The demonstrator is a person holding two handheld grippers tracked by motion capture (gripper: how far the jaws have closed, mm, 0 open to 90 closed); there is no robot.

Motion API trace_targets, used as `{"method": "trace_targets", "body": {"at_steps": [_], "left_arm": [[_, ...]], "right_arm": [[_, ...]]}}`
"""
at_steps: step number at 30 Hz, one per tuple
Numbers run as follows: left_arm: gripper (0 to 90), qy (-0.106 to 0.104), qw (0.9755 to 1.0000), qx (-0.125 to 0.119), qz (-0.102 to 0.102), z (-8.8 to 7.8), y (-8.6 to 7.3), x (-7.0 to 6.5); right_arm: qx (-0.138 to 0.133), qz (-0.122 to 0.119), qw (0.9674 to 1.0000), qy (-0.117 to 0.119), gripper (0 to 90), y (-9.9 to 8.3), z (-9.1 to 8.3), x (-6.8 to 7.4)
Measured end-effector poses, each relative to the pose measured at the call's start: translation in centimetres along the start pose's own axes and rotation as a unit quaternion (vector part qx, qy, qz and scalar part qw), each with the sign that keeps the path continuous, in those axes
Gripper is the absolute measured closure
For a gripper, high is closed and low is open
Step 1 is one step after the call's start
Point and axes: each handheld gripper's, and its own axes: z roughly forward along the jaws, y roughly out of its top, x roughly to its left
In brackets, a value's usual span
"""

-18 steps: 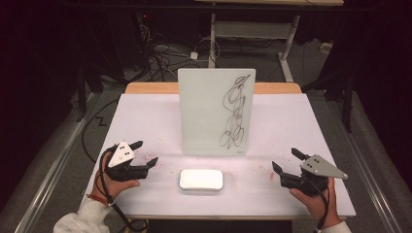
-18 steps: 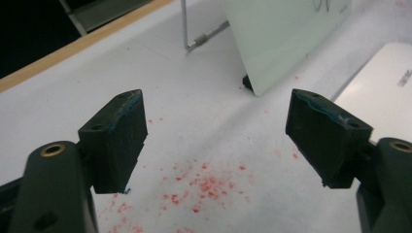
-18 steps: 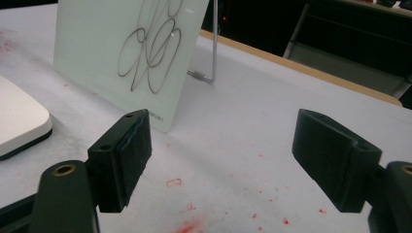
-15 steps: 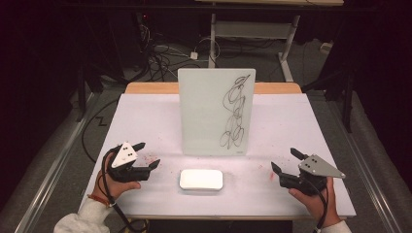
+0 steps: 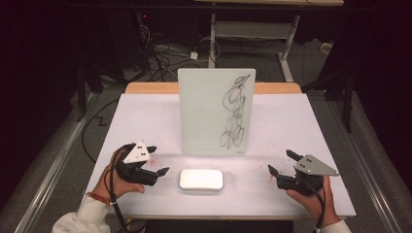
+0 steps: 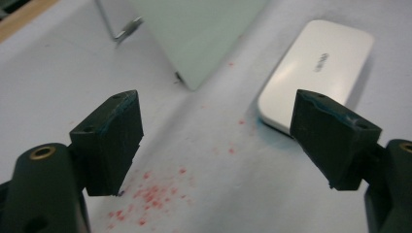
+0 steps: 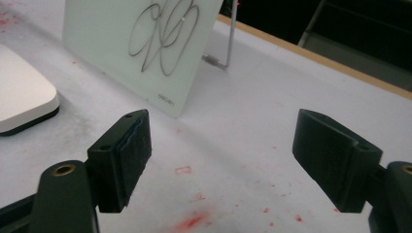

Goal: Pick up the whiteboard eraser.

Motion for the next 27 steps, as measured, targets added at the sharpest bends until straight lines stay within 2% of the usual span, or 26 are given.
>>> {"method": "trace_targets", "body": {"at_steps": [1,3,5,9,10,11,12,13,14,15,16,17,22,26,27], "left_arm": [[18.9,-0.004,0.9998,0.013,0.014,0.3,0.6,-0.2],[18.9,-0.029,0.9982,0.038,0.038,1.1,1.7,-0.7],[18.9,-0.045,0.9959,0.059,0.051,2.3,2.6,-1.2],[18.9,-0.070,0.9888,0.099,0.088,4.7,4.2,-2.3],[18.9,-0.080,0.9846,0.116,0.104,5.7,4.9,-2.9],[18.9,-0.083,0.9830,0.123,0.108,6.2,5.2,-3.1],[18.9,-0.083,0.9830,0.123,0.108,6.2,5.2,-3.1],[18.8,-0.096,0.9794,0.133,0.117,7.2,5.8,-3.5],[18.9,-0.099,0.9778,0.139,0.122,7.7,6.0,-3.6],[18.9,-0.099,0.9778,0.139,0.122,7.7,6.0,-3.6],[18.9,-0.106,0.9757,0.145,0.126,8.5,6.4,-3.9],[18.9,-0.106,0.9757,0.145,0.126,8.5,6.4,-3.9],[18.9,-0.126,0.9696,0.160,0.136,10.1,6.9,-4.3],[20.3,-0.141,0.9664,0.164,0.139,11.0,7.1,-4.5],[20.9,-0.145,0.9657,0.164,0.139,11.2,7.1,-4.5]], "right_arm": [[0.004,-0.001,1.0000,0.002,22.6,0.0,0.1,0.1],[0.010,-0.003,0.9999,0.010,22.8,-0.1,0.3,0.1],[0.014,0.000,0.9998,0.011,23.1,-0.1,0.3,0.1],[0.019,0.004,0.9997,0.015,23.1,-0.2,0.6,0.1],[0.021,-0.001,0.9996,0.019,23.0,-0.2,0.7,0.1],[0.022,-0.002,0.9996,0.019,23.0,-0.2,0.7,0.2],[0.023,-0.004,0.9996,0.019,23.0,-0.3,0.7,0.2],[0.023,-0.005,0.9995,0.020,23.0,-0.2,0.7,0.2],[0.024,-0.002,0.9995,0.022,23.0,-0.3,0.7,0.3],[0.025,-0.002,0.9994,0.023,23.0,-0.3,0.8,0.3],[0.025,-0.004,0.9994,0.026,23.0,-0.3,0.8,0.3],[0.025,-0.004,0.9994,0.026,23.0,-0.3,0.8,0.3],[0.033,-0.012,0.9986,0.039,23.0,-0.3,1.1,0.4],[0.039,-0.013,0.9982,0.044,23.0,-0.4,1.2,0.6],[0.039,-0.019,0.9980,0.045,23.0,-0.4,1.3,0.6]]}}
